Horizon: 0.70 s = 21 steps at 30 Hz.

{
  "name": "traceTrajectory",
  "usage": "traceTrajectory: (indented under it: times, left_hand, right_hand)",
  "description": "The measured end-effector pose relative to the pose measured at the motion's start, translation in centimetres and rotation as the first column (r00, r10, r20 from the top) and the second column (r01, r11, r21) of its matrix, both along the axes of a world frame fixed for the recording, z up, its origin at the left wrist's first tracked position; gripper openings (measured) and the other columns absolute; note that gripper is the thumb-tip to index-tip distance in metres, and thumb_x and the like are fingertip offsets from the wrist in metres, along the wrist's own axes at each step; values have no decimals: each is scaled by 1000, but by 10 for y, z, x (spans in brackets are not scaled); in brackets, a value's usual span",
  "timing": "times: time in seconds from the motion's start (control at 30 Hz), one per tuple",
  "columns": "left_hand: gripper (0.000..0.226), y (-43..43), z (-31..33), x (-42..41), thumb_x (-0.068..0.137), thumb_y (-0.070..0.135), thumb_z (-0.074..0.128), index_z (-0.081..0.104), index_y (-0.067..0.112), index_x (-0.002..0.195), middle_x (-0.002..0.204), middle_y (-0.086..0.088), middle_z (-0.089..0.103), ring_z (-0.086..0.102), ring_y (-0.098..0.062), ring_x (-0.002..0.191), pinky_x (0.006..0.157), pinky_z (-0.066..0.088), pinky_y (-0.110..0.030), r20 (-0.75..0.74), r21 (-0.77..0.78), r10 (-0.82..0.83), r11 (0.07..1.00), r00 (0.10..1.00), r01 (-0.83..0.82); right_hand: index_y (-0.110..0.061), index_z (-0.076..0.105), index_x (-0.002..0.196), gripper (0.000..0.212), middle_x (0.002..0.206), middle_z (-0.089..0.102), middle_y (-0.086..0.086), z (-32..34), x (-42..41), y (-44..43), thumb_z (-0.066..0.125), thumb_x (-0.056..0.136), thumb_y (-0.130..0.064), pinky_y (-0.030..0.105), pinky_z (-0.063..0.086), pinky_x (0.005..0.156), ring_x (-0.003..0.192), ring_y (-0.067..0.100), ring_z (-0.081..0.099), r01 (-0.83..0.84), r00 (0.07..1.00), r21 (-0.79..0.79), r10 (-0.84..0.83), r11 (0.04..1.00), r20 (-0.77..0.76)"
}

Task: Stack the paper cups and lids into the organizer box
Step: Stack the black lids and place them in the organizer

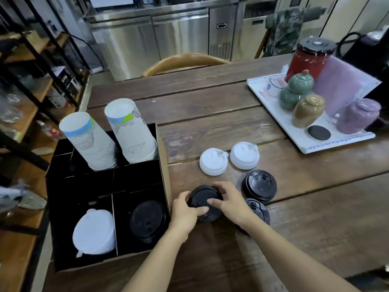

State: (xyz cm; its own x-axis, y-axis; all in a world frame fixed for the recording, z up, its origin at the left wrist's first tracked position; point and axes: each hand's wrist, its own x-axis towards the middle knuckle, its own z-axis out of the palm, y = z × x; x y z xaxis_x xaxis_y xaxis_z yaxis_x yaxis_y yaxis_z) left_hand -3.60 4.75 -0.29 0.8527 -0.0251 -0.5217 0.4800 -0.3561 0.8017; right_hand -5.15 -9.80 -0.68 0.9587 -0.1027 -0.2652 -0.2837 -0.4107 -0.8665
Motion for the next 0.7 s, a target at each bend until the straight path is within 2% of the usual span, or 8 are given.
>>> traceTrajectory:
  times: [0.07, 0.13, 0.27, 0.37, 0.43, 0.57, 0.63, 0.7]
  left_hand:
    - [48, -2, 5, -1, 71, 11, 78, 56, 20, 113, 110, 1, 63, 61, -15, 97, 75, 54, -31, -26, -107, 6, 994, 1000, -9]
    - [37, -7, 14, -3, 74, 13, 76, 59, 18, 106, 98, 5, 67, 63, -9, 87, 61, 51, -22, -87, -218, 17, 975, 996, -36]
    - [34, -23, 27, -4, 77, 20, 74, 63, 11, 107, 104, -6, 68, 64, -17, 95, 66, 58, -32, -209, -352, -16, 934, 978, -60]
    - [35, -35, 31, -5, 75, 21, 75, 62, 9, 106, 115, -12, 62, 57, -25, 109, 65, 59, -36, -290, -394, -48, 916, 956, -74]
    - [35, -42, 33, -7, 75, 21, 75, 62, 9, 105, 118, -13, 60, 51, -29, 116, 64, 59, -37, -309, -382, -72, 923, 948, -55]
    - [34, -53, 33, -8, 74, 23, 76, 64, 12, 104, 112, -8, 66, 58, -22, 108, 62, 54, -34, -270, -351, -95, 936, 958, -6]
    - [34, -57, 36, -5, 73, 21, 76, 65, 12, 104, 102, -4, 70, 64, -17, 96, 68, 54, -35, -212, -341, -102, 940, 972, 24]
    - [36, -60, 39, 1, 73, 16, 76, 66, 11, 107, 102, -2, 70, 64, -16, 95, 80, 54, -35, -94, -326, -167, 937, 982, 128]
  right_hand:
    - [-18, 55, 117, 43, 116, 54, 1, 6, -3, -8, 72, 78, -21, 11, 39, 77, 99, 7, 52, 34, 999, 59, -35, 998, 26]
    - [-18, 58, 113, 39, 113, 58, -1, 13, -6, -17, 73, 77, -19, 12, 42, 75, 96, 3, 54, 85, 995, 149, -92, 985, 43]
    - [-28, 61, 100, 30, 105, 66, -6, 24, -15, -36, 75, 75, -16, 16, 51, 74, 98, 7, 61, 199, 972, 309, -228, 930, 62]
    - [-28, 61, 100, 32, 105, 65, -7, 26, -22, -49, 75, 74, -16, 19, 50, 79, 99, 6, 60, 265, 952, 336, -301, 904, 59]
    - [-28, 62, 97, 30, 105, 66, -5, 23, -27, -56, 76, 74, -16, 26, 50, 84, 101, 11, 61, 287, 945, 342, -323, 895, 52]
    - [-31, 63, 96, 30, 103, 63, -6, 18, -40, -68, 77, 72, -21, 32, 50, 84, 98, 16, 59, 316, 943, 333, -332, 888, -10]
    - [-29, 60, 109, 42, 105, 59, -2, 18, -45, -73, 78, 71, -25, 29, 51, 74, 97, 19, 59, 281, 960, 302, -266, 911, -90]
    - [-28, 55, 120, 55, 106, 58, 3, 19, -50, -77, 78, 69, -27, 25, 52, 61, 91, 19, 63, 219, 970, 329, -169, 919, -175]
